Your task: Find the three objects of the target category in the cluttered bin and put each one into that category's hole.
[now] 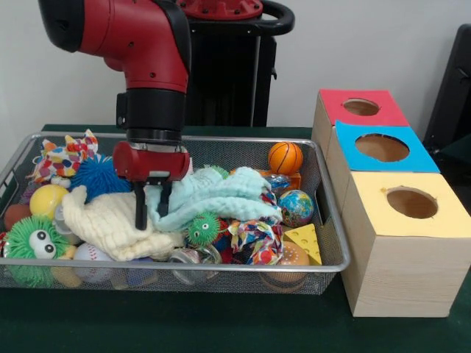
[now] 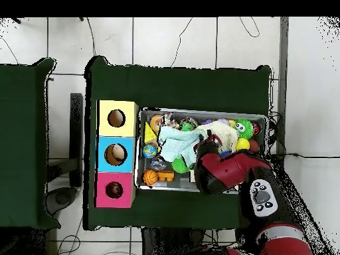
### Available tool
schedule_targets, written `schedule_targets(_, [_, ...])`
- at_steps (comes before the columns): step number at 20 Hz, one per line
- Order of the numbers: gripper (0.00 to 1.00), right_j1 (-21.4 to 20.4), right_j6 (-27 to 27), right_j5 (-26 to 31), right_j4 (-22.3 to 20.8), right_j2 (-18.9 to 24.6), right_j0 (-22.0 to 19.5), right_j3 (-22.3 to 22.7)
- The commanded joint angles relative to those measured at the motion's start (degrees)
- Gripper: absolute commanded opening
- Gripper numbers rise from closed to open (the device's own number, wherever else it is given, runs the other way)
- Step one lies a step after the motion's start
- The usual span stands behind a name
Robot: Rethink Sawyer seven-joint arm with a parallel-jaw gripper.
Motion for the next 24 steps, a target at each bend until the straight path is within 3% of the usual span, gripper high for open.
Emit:
schedule_targets(1, [0.00, 7.3, -3.4, 16.6, 1.4, 5.3, -4.1, -1.8])
schedule_targets(15, [0.00, 6.3, -3.5, 19.2, 3.2, 6.1, -4.9, -0.6])
schedule_targets(24, [0.00, -4.2, -8.7, 27.1, 8.6, 10.4, -8.1, 7.4])
